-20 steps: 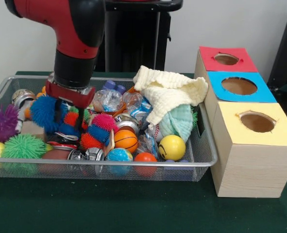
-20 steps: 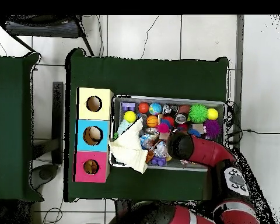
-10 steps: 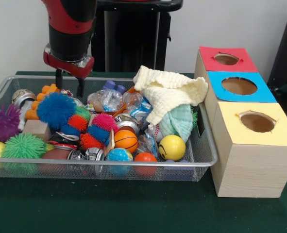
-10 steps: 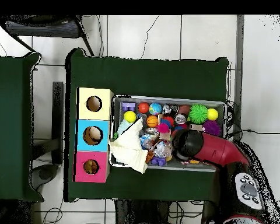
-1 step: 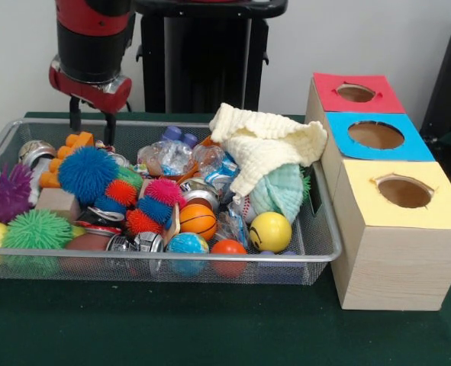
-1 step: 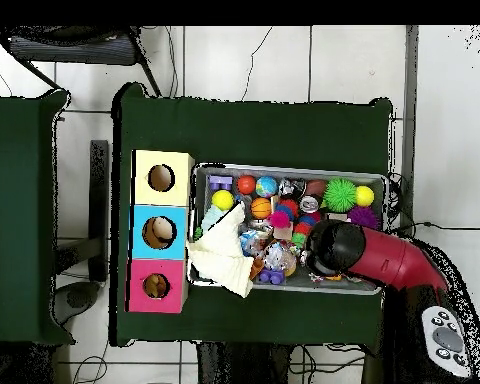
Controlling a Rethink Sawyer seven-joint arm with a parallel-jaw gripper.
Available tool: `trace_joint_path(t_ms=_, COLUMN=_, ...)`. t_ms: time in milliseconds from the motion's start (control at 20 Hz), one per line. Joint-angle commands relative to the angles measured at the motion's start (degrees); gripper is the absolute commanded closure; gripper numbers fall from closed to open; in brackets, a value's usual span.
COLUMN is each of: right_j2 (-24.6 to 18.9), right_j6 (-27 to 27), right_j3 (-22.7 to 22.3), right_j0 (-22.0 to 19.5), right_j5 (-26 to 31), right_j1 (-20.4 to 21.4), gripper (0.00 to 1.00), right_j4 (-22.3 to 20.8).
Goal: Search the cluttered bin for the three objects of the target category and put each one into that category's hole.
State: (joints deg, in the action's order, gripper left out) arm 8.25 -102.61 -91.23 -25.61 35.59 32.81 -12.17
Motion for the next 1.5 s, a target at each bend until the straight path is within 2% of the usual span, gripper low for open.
trace_joint_path(t_ms=50, right_j2=-6.1, right_j6=2.1, right_j3=-1.5, right_j0=-2.9, right_j5=-6.1, right_j1=-4.7, gripper=0.0, right_j4=-4.5)
trace_joint_path(t_ms=400, right_j2=-6.3, right_j6=-1.0, right_j3=-4.5, right_j0=-4.1, right_j5=-7.3, right_j1=-7.7, gripper=0.0, right_j4=-3.3)
trace_joint_path(t_ms=550, right_j2=-6.2, right_j6=-1.5, right_j3=-4.3, right_j0=-3.9, right_j5=-6.0, right_j1=-9.3, gripper=0.0, right_j4=-2.8)
trace_joint_path(t_ms=800, right_j2=-6.7, right_j6=-3.7, right_j3=-4.8, right_j0=-4.4, right_j5=-7.6, right_j1=-11.7, gripper=0.0, right_j4=-1.3)
trace_joint_path(t_ms=1100, right_j2=-7.0, right_j6=-6.0, right_j3=-6.1, right_j0=-4.5, right_j5=-3.9, right_j1=-13.0, gripper=0.0, right_j4=1.8)
trace_joint_path(t_ms=1350, right_j2=-7.8, right_j6=-8.3, right_j3=-7.7, right_j0=-4.4, right_j5=-7.0, right_j1=-13.2, gripper=0.0, right_j4=3.9)
trace_joint_path(t_ms=1500, right_j2=-10.0, right_j6=-9.8, right_j3=-9.2, right_j0=-5.9, right_j5=-11.6, right_j1=-14.6, gripper=0.0, right_j4=6.0)
